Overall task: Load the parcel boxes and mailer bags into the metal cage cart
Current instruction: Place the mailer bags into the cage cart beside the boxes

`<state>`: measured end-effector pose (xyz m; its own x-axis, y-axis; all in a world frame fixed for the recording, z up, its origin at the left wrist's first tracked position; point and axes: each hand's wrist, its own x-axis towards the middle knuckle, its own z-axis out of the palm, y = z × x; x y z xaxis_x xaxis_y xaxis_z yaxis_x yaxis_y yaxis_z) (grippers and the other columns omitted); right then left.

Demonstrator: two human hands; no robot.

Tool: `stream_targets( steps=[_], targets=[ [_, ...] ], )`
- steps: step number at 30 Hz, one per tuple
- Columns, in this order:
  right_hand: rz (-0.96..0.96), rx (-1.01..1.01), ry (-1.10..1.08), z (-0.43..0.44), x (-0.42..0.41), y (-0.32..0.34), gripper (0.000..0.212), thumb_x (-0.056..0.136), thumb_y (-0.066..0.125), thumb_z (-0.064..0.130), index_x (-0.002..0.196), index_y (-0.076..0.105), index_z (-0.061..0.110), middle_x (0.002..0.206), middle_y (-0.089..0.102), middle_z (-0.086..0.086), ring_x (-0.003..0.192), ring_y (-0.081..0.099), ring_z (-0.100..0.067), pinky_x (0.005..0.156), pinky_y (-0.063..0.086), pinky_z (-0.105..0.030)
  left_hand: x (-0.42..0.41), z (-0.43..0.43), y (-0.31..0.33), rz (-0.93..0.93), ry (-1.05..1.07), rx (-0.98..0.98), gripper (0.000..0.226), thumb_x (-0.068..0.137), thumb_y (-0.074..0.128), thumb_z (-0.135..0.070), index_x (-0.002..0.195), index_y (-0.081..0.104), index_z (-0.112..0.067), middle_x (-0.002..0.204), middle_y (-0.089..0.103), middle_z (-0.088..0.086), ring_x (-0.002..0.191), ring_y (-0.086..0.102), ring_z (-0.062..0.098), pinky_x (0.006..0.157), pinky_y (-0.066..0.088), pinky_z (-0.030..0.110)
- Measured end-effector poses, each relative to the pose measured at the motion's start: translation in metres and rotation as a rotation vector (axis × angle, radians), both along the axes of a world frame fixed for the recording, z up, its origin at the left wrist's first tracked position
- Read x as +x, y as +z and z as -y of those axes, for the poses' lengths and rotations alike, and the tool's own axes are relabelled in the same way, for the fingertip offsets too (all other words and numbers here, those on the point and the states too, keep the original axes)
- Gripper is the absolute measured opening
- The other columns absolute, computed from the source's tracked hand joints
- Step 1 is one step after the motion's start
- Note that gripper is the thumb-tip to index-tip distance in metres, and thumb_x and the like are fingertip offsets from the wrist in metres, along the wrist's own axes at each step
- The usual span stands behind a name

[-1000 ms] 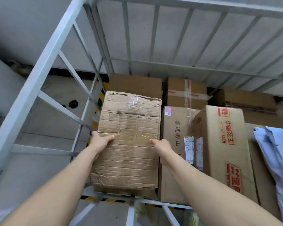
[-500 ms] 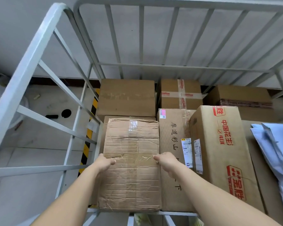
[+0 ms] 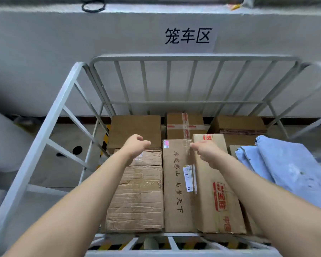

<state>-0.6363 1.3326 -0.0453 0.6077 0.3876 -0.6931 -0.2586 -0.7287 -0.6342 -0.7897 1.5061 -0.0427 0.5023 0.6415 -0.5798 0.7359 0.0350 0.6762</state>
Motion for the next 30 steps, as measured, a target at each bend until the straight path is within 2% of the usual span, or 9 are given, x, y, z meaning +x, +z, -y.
stream_targets(
  steps=[3,7,11,15,19,21,23,26,30],
  targets=[
    [0.055,0.026,-0.115,0.032,0.028,0.024,0.035,0.087,0.062,0.030,0.111,0.064,0.006,0.107,0.064,-0.010,0.098,0.062,-0.024,0.091,0.051,-0.041,0.028,0.035,0.035,0.057,-0.043,0.025,0.051,0.093,0.058,-0.026,0.138,0.044,-0.006,0.138,0.049,0.012,0.124,0.048,0.026,0.092,0.038,0.033],
    [0.098,0.058,-0.158,0.072,0.049,0.046,0.024,0.086,0.061,0.029,0.094,0.066,0.007,0.089,0.063,-0.008,0.078,0.058,-0.019,0.073,0.046,-0.032,0.060,0.085,0.063,0.118,-0.109,0.008,0.046,0.094,0.058,-0.026,0.134,0.049,-0.004,0.135,0.052,0.012,0.123,0.049,0.026,0.089,0.037,0.031],
    [0.128,0.079,-0.175,0.112,0.067,0.063,0.020,0.087,0.061,0.028,0.090,0.063,0.009,0.088,0.062,-0.005,0.082,0.057,-0.017,0.068,0.045,-0.029,0.083,0.131,0.072,0.092,-0.164,-0.026,0.039,0.094,0.057,-0.027,0.127,0.055,-0.006,0.130,0.056,0.009,0.113,0.052,0.024,0.085,0.039,0.033],
    [0.139,0.049,-0.182,0.151,0.094,0.070,0.041,0.087,0.061,0.032,0.114,0.061,0.001,0.094,0.052,-0.005,0.085,0.046,-0.017,0.074,0.039,-0.031,0.111,0.169,0.077,0.096,-0.141,-0.060,0.034,0.095,0.056,-0.026,0.123,0.057,-0.005,0.113,0.060,0.008,0.099,0.054,0.022,0.083,0.040,0.034],
    [0.143,0.056,-0.198,0.186,0.125,0.074,0.047,0.087,0.060,0.032,0.119,0.058,-0.002,0.093,0.046,-0.005,0.086,0.042,-0.018,0.085,0.044,-0.031,0.139,0.202,0.076,0.093,-0.136,-0.086,0.039,0.094,0.057,-0.028,0.127,0.056,-0.006,0.120,0.060,0.011,0.107,0.055,0.024,0.090,0.040,0.037],
    [0.151,0.056,-0.228,0.205,0.141,0.074,0.051,0.087,0.060,0.031,0.123,0.054,-0.004,0.093,0.043,-0.005,0.086,0.040,-0.019,0.098,0.046,-0.039,0.154,0.220,0.074,0.093,-0.144,-0.100,0.041,0.094,0.057,-0.027,0.129,0.054,-0.006,0.123,0.059,0.013,0.107,0.054,0.025,0.089,0.039,0.037],
    [0.165,0.038,-0.260,0.222,0.154,0.073,0.049,0.089,0.059,0.030,0.125,0.054,-0.003,0.094,0.043,-0.005,0.088,0.048,-0.019,0.107,0.039,-0.046,0.166,0.236,0.072,0.091,-0.151,-0.111,0.043,0.094,0.058,-0.026,0.131,0.052,-0.006,0.122,0.058,0.014,0.107,0.055,0.026,0.089,0.040,0.035],
    [0.180,0.018,-0.288,0.243,0.170,0.068,0.044,0.091,0.059,0.027,0.124,0.056,-0.002,0.101,0.052,-0.009,0.117,0.057,-0.026,0.107,0.041,-0.046,0.181,0.258,0.068,0.069,-0.178,-0.120,0.044,0.092,0.060,-0.027,0.130,0.053,-0.007,0.117,0.058,0.013,0.106,0.056,0.027,0.091,0.042,0.035],
    [0.184,0.012,-0.338,0.260,0.182,0.060,0.041,0.090,0.061,0.027,0.122,0.057,0.001,0.108,0.055,-0.009,0.100,0.056,-0.025,0.097,0.045,-0.040,0.196,0.277,0.062,0.023,-0.256,-0.173,0.045,0.093,0.058,-0.027,0.132,0.051,-0.006,0.128,0.055,0.010,0.118,0.052,0.027,0.093,0.041,0.035]
  ],
)
